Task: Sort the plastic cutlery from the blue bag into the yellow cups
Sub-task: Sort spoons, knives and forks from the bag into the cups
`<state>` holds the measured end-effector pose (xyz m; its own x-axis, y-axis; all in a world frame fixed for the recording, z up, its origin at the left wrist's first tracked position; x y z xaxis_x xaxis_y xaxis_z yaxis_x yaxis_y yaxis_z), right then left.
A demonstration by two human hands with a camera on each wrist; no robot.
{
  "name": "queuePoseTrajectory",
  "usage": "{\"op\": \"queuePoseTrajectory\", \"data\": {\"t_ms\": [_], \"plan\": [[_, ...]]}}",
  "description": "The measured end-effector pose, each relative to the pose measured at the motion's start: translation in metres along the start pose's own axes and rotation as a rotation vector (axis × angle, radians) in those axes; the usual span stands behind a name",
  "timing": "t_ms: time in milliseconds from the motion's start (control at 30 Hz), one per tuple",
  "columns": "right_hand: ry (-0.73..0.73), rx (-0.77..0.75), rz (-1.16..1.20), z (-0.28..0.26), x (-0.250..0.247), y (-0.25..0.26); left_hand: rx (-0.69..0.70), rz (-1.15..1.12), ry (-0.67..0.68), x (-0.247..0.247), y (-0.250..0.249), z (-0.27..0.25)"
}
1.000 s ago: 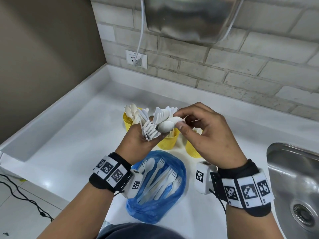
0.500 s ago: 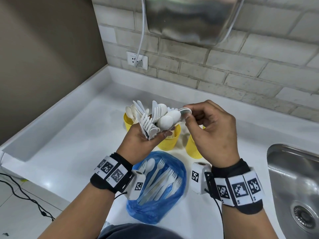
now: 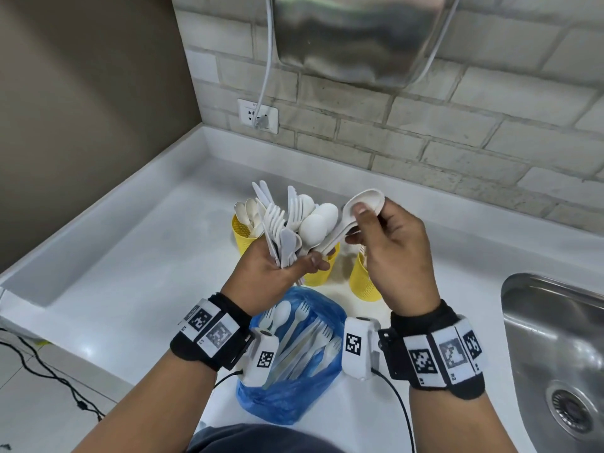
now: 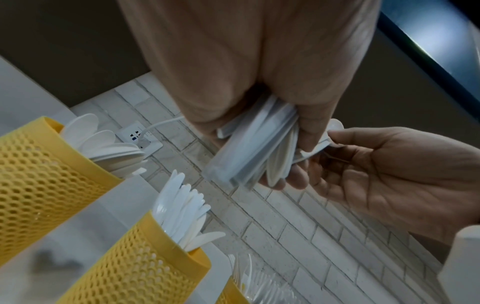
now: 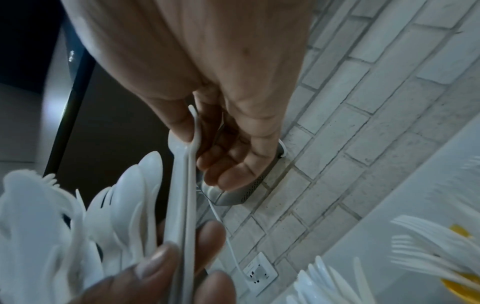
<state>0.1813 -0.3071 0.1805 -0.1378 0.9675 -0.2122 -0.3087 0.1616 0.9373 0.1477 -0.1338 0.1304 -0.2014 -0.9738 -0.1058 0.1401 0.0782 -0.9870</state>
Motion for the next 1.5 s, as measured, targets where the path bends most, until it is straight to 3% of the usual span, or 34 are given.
{"op": "queuePoseTrajectory", "data": {"t_ms": [300,433,567,700,833,933,1067,1233,1367,1500], "plan": [[-0.049,0.114,0.872,0.004,-0.015,0.004,0.012,-0.066,0.072,0.005,-0.005,0.0],[0.039,0.064,1.094,0.008,-0.029,0.01,0.011,-0.056,0.07,0.004,-0.005,-0.002],[0.1,0.111,1.215,0.007,-0.039,0.003,0.01,-0.08,0.077,0.006,-0.005,-0.001],[0.191,0.225,1.155,0.0,-0.03,-0.002,0.023,-0.102,0.071,0.008,-0.007,0.001],[0.127,0.32,0.786,-0.004,-0.014,-0.01,0.026,-0.122,0.085,0.012,-0.008,0.002],[0.116,0.243,0.599,-0.004,-0.003,-0.011,0.021,-0.116,0.105,0.014,-0.007,0.004],[0.243,0.097,0.42,-0.005,0.012,-0.001,0.028,-0.106,0.144,0.016,-0.008,0.004],[0.186,-0.006,0.357,-0.004,0.013,0.011,0.01,-0.126,0.184,0.018,-0.005,0.005],[0.107,0.029,0.555,0.0,0.011,0.003,-0.008,-0.136,0.16,0.014,-0.003,0.004],[0.177,0.042,0.525,-0.004,0.02,0.006,0.002,-0.119,0.178,0.015,-0.005,0.004]]}}
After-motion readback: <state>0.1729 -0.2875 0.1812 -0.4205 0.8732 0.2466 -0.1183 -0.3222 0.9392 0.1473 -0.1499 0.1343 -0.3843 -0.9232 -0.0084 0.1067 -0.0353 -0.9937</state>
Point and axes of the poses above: each hand's wrist, its own z-axis towards the middle knuckle, its own x-axis out of the palm, y = z × x, the point moved 7 cm from there along z, towards the middle knuckle, and after that the axes turned 9 degrees about y, right-handed, at the moved point
